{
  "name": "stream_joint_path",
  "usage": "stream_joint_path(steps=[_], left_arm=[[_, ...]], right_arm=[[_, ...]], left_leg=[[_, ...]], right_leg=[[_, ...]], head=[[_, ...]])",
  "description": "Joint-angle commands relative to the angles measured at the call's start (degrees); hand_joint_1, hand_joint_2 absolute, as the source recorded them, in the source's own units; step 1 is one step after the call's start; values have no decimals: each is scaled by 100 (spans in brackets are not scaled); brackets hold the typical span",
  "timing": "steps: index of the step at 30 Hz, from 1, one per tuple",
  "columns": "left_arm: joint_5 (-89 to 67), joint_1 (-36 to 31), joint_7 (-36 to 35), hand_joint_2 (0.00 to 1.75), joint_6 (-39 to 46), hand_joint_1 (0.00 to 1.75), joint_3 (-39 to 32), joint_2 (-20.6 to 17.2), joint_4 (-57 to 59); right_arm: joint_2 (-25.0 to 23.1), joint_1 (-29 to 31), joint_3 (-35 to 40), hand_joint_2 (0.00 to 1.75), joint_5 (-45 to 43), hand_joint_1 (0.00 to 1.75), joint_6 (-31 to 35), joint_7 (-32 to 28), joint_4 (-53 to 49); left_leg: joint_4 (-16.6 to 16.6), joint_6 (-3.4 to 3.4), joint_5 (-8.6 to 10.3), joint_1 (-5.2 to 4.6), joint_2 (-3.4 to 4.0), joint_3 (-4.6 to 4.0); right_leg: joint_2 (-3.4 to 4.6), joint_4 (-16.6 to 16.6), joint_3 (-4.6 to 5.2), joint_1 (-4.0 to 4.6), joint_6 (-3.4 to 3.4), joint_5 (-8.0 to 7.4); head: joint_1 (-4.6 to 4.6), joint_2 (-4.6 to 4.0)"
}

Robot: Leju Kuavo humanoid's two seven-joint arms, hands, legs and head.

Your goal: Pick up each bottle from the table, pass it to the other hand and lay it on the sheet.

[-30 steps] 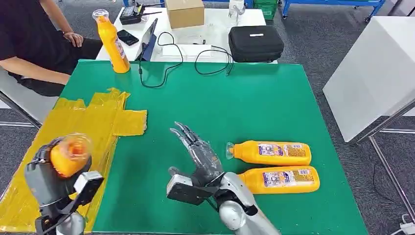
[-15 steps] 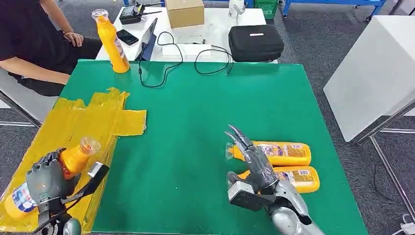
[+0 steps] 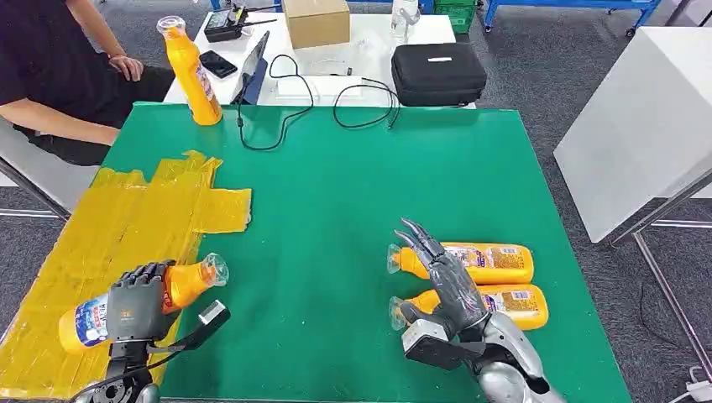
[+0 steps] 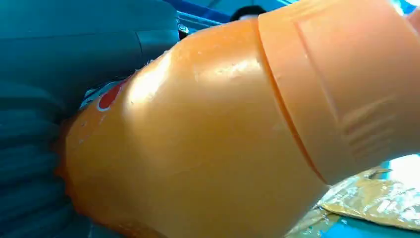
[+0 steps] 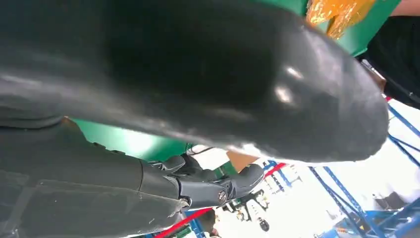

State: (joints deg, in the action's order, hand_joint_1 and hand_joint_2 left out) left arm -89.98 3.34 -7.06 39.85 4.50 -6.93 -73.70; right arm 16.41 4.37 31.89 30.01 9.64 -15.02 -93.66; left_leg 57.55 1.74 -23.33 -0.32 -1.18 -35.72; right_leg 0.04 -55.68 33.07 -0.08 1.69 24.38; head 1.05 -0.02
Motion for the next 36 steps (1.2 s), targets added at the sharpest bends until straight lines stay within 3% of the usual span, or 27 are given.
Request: stream_joint_path(steps=[1, 36], left_arm=[[-2, -175, -27, 175, 15, 175, 261, -163, 368], [-2, -175, -27, 175, 15, 175, 261, -163, 368]], right_arm=[[53, 71, -3, 0, -1, 0, -47, -12, 24], [53, 71, -3, 0, -1, 0, -47, -12, 24]], left_leg=[[-3, -9, -5, 0, 5, 16], [0, -12, -11, 2, 8, 26]], right_leg=[[-2, 3, -16, 0, -1, 5], [-1, 2, -27, 2, -2, 11]], head=[[-2, 0], [-2, 0]])
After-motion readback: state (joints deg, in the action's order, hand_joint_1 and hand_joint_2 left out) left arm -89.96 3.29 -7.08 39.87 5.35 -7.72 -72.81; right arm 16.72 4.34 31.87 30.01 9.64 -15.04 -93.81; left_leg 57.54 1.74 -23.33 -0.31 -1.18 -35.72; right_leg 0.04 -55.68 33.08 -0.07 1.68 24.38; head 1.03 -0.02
